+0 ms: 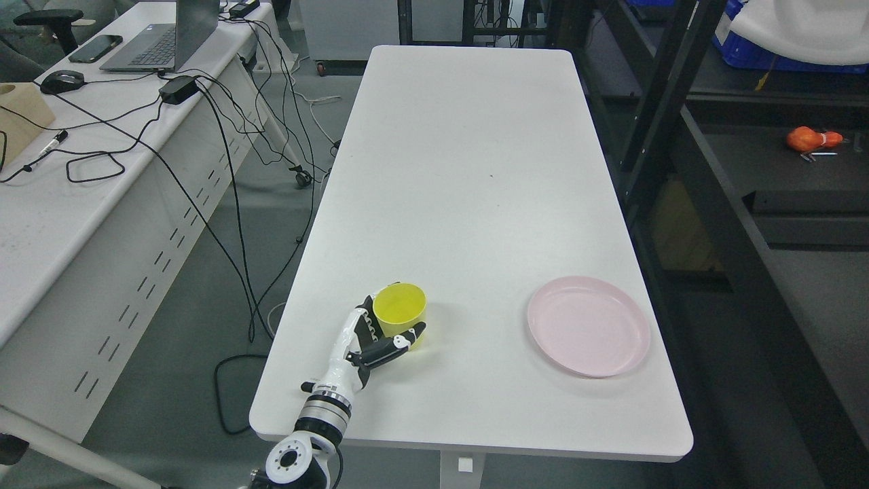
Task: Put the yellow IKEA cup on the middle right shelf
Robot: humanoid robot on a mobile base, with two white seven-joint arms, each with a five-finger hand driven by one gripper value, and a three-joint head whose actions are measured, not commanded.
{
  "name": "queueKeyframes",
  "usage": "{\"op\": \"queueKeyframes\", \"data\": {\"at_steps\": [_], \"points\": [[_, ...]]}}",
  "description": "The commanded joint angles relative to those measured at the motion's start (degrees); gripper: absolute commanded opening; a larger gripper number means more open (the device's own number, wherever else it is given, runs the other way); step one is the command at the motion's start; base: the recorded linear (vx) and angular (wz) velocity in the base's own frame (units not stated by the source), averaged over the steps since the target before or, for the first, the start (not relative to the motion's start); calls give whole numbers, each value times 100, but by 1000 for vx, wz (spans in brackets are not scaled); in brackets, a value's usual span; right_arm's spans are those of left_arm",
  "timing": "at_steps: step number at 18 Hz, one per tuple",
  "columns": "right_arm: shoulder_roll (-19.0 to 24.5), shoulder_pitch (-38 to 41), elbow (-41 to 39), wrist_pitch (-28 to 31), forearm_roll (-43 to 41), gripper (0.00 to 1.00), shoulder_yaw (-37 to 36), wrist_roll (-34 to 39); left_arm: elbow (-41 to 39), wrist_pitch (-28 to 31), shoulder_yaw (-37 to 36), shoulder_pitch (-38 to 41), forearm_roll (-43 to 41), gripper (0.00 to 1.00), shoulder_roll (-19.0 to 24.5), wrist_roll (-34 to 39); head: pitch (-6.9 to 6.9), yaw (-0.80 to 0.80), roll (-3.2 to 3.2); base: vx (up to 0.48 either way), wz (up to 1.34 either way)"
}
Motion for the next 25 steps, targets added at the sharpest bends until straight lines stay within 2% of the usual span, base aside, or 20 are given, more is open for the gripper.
{"op": "queueKeyframes", "data": {"at_steps": [1,3,8,11,15,25], "points": [[-100,62,-1,0,-141,99,97,-1230,135,-515,335,10,34,17,99,2,0,0,0,0,0],[-100,62,-1,0,-141,99,97,-1230,48,-999,379,54,69,0,99,2,0,0,0,0,0],[-100,62,-1,0,-141,99,97,-1230,-926,-1298,362,308,341,0,99,2,0,0,0,0,0],[-100,62,-1,0,-141,99,97,-1230,-1200,-1519,353,414,341,0,99,-7,0,0,0,-6,0],[-100,62,-1,0,-141,99,97,-1230,-1236,-1730,336,432,341,0,99,-7,0,0,0,-37,0],[-100,62,-1,0,-141,99,97,-1230,-1254,-1818,248,493,341,0,99,-7,0,0,0,-134,-61]]}}
